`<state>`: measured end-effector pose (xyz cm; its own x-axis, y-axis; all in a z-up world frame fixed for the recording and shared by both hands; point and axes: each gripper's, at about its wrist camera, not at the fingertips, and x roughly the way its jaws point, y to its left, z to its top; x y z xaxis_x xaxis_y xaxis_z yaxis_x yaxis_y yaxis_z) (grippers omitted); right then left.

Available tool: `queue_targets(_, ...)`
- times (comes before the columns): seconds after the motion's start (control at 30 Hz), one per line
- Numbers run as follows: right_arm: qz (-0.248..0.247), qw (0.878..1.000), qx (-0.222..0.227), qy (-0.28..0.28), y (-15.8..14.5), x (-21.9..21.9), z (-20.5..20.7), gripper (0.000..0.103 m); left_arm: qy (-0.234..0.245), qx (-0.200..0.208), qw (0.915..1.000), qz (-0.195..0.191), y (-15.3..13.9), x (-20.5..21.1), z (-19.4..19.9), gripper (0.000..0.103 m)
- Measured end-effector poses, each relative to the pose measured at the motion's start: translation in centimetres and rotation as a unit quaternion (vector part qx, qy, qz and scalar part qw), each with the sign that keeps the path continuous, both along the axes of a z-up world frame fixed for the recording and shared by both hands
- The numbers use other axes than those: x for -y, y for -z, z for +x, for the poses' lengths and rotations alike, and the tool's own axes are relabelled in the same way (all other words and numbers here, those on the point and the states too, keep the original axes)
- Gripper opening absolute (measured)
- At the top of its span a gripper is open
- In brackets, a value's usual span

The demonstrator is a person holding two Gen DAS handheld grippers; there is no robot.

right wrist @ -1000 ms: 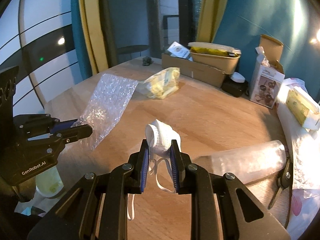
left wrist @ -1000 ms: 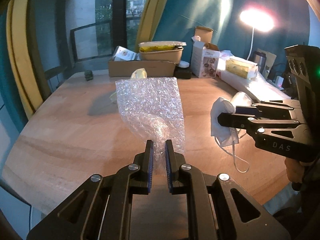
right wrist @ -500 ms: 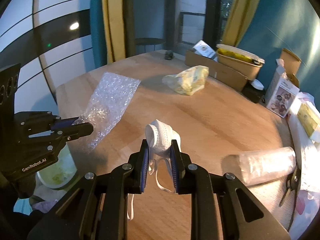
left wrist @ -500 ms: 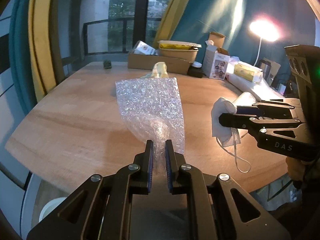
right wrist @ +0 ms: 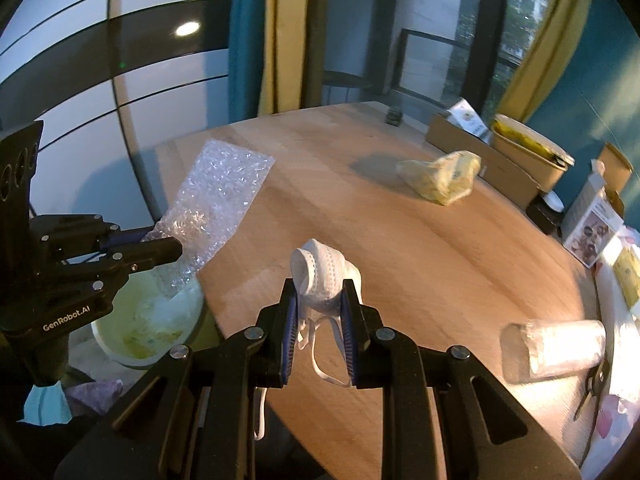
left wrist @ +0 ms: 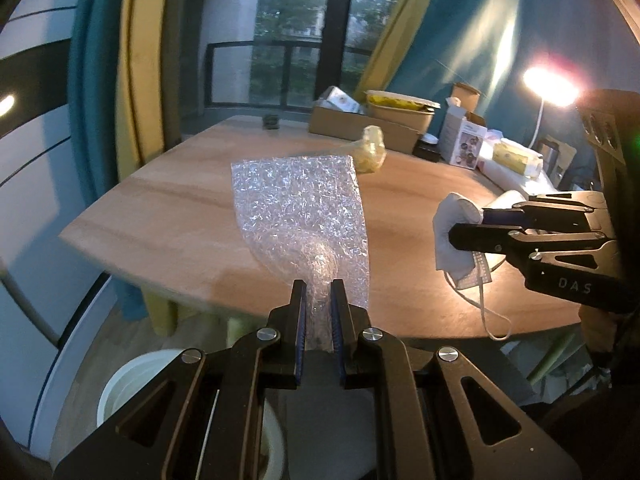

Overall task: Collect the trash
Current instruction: 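Carry the bubble wrap and face mask to the white bucket and open both tools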

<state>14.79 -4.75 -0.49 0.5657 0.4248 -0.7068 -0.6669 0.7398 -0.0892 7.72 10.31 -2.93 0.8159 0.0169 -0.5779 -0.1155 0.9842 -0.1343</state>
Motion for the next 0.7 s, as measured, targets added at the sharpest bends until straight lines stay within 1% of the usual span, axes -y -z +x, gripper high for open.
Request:
queue_targets(0.17, -0.008, 1.000, 0.003, -0.019, 0.1, -1.8, -1.0, 0.020, -0.022, -0.002, 0.9997, -0.006, 0.7, -1.6, -2.1, 0.013)
queue_targets(0.37, -0.018, 0.999, 0.003, -0.048, 0.4, -4.5, -2.3, 0.020, -0.058, -0.023, 0.9979, -0.015, 2.6, -4.3, -4.9, 0.013)
queue_targets(0.47, -0.021, 0.998, 0.002, -0.063, 0.7, -6.0, -2.8, 0.020, -0.081, -0.034, 0.9959, -0.023, 3.8, -5.9, -6.3, 0.013)
queue_targets(0.57, -0.022, 0.997, -0.002, -0.079, 1.1, -7.6, -3.3, 0.020, -0.104, -0.052, 0.9930, -0.020, 5.1, -7.3, -7.3, 0.013)
queue_targets(0.7, -0.024, 0.994, -0.007, -0.108, 1.6, -10.1, -4.2, 0.020, -0.129, -0.082, 0.9876, -0.037, 7.4, -9.5, -8.7, 0.013)
